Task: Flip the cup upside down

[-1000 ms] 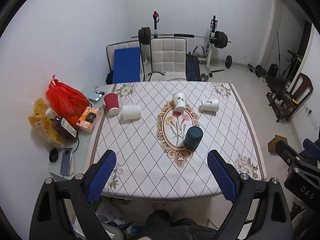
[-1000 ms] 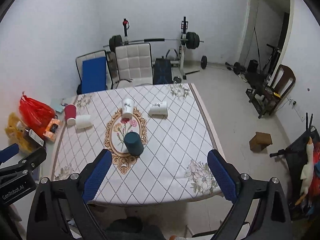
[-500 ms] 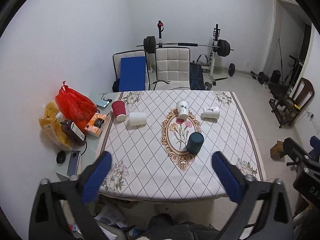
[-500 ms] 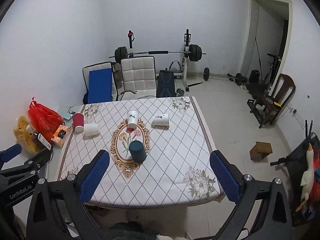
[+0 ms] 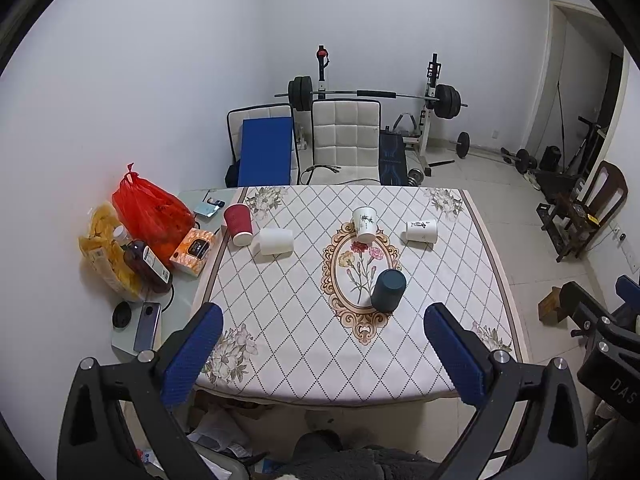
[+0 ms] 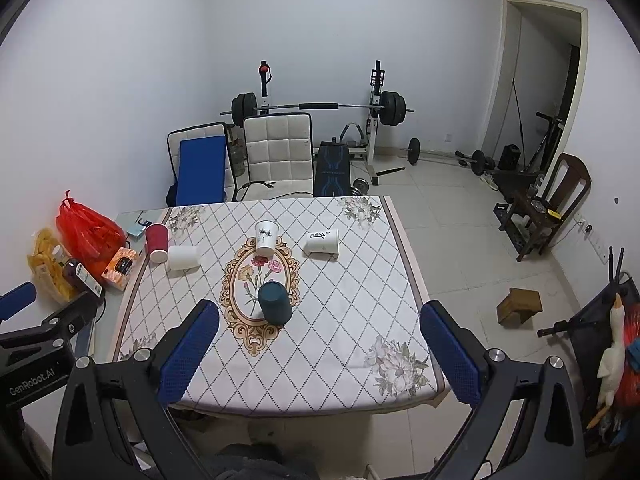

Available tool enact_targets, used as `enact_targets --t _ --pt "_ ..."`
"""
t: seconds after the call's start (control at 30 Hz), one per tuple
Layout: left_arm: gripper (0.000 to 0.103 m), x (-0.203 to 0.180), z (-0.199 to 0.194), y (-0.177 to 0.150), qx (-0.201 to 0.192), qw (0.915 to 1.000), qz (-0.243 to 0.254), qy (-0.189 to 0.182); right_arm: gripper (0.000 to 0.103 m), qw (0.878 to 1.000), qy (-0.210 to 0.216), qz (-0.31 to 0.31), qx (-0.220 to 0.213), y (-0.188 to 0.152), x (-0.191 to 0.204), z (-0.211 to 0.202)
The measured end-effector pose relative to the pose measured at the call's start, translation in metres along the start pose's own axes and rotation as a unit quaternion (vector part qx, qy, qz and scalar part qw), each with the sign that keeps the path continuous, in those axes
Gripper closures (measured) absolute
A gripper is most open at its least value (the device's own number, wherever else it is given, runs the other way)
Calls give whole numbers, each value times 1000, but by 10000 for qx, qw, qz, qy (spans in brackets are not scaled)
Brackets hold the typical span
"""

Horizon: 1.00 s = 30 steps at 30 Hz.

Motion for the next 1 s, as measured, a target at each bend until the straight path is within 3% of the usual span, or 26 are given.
enact_targets --t 1.0 --pt "0 0 -9 -5 26 9999 -64 77 1 9999 92 -64 93 -13 0 8"
Point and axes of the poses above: each gripper's, at about its wrist camera, not at the fingertips, and z roughly the way its jaws point, x to its left, y to its top, the point moved 8 cm from there along z, roughly the way its jaws point, and after that the axes turned 5 degrees about x, right-handed, at the moved point
